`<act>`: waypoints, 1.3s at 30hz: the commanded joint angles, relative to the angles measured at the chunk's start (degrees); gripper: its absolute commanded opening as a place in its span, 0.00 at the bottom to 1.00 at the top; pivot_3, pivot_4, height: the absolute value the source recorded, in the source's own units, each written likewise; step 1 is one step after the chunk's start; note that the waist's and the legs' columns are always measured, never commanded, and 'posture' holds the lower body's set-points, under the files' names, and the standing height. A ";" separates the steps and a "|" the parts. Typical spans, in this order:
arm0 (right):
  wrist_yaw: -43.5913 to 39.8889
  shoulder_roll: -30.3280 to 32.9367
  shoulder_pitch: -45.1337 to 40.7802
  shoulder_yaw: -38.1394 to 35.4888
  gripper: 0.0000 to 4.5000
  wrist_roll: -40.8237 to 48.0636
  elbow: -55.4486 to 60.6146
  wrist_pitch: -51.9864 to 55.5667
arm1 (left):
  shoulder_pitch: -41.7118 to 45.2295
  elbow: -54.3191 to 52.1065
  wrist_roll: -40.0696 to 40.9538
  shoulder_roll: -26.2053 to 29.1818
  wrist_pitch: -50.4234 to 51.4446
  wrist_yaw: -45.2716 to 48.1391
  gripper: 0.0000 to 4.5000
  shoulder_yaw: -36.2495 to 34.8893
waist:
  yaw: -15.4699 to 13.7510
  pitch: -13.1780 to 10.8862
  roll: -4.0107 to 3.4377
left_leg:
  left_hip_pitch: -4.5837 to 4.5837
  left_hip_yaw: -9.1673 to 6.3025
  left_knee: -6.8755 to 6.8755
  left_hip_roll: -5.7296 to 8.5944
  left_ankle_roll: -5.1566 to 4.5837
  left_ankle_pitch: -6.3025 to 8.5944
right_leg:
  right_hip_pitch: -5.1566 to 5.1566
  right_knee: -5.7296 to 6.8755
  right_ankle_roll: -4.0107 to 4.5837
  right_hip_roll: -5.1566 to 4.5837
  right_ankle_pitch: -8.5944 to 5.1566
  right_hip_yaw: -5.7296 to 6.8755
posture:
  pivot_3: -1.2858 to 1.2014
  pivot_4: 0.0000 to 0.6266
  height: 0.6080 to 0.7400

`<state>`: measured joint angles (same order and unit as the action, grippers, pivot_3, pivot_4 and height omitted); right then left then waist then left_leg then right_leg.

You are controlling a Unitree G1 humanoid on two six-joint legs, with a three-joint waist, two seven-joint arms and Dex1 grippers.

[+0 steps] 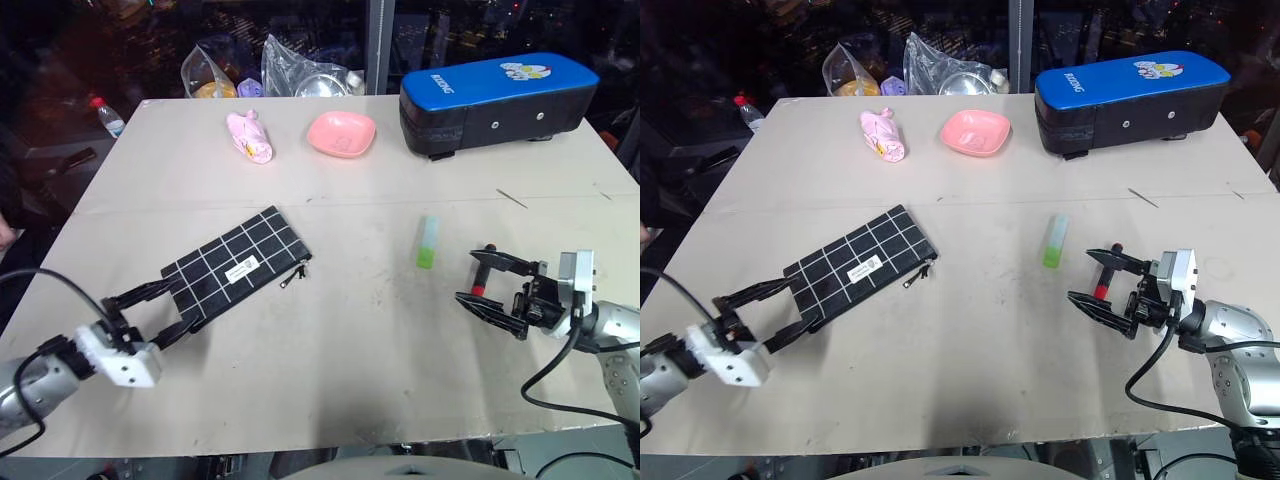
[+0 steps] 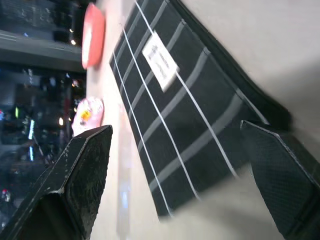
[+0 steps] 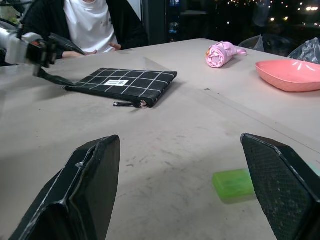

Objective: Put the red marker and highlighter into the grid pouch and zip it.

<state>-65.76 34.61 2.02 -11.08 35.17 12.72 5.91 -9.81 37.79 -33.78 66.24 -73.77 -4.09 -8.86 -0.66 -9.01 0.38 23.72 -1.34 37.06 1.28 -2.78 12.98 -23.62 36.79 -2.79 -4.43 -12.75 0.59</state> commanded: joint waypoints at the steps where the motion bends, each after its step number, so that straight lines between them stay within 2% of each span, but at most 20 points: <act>1: 0.03 -0.35 -0.66 -0.26 0.87 0.42 1.39 -1.20 | -3.59 1.17 -1.59 1.68 -1.50 -1.89 0.93 -1.71 | -0.10 0.00 0.00 | 0.00 0.01 0.00 0.00 0.00 0.00 | 0.00 0.00 0.00 -0.01 0.00 -0.01 | 0.52 0.24 0.96; 6: -0.45 -0.94 -1.71 0.49 0.87 0.08 0.51 -1.39 | -4.00 1.16 -3.90 1.50 -1.36 -4.04 0.93 -1.25 | -0.13 0.02 0.02 | 0.00 0.00 0.02 0.00 0.00 0.00 | 0.00 0.00 0.00 -0.01 0.00 0.02 | 0.52 0.24 0.96; 14: -0.35 -1.13 -2.06 0.33 0.87 -0.13 0.42 -1.56 | 4.10 4.78 -7.89 -0.58 1.81 -6.58 0.93 4.00 | -0.85 0.17 -0.25 | 0.00 0.03 0.08 0.01 -0.01 -0.01 | 0.08 0.02 -0.02 -0.07 0.00 0.22 | 0.52 0.24 0.96; 17: 0.03 -1.13 -1.56 -0.10 0.87 -0.03 0.96 -1.62 | 9.22 7.31 -7.04 -2.30 3.35 -6.49 0.93 6.43 | -1.92 0.34 -0.54 | -0.02 0.11 0.11 0.00 -0.01 -0.02 | 0.15 0.08 -0.04 -0.12 0.00 0.37 | 0.52 0.24 0.96; 23: 0.67 -1.16 -0.33 -0.50 0.87 0.00 1.87 -2.05 | 16.27 8.48 -4.58 -4.26 3.52 -4.36 0.93 9.95 | -2.51 0.35 -0.56 | -0.02 0.77 0.30 -0.50 0.01 -0.05 | 0.29 0.28 -0.05 -0.02 -0.01 1.03 | 0.52 0.24 0.96; 39: 1.62 -1.56 -1.00 0.20 0.87 -0.18 1.23 -2.87 | 21.77 -0.05 -0.95 -7.87 4.45 0.99 0.93 13.66 | -1.04 0.33 -0.36 | -0.01 1.12 0.40 -0.87 0.00 -0.07 | 0.41 0.15 -0.11 0.31 -0.05 0.89 | 0.52 0.24 0.96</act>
<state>-64.36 33.22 1.70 -10.03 34.40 12.53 4.06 11.20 39.04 -36.63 58.30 -69.87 -3.49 5.12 -1.70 -8.68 0.03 23.72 -0.21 37.45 0.39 -2.78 12.91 -23.22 36.94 -2.89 -4.11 -12.80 1.47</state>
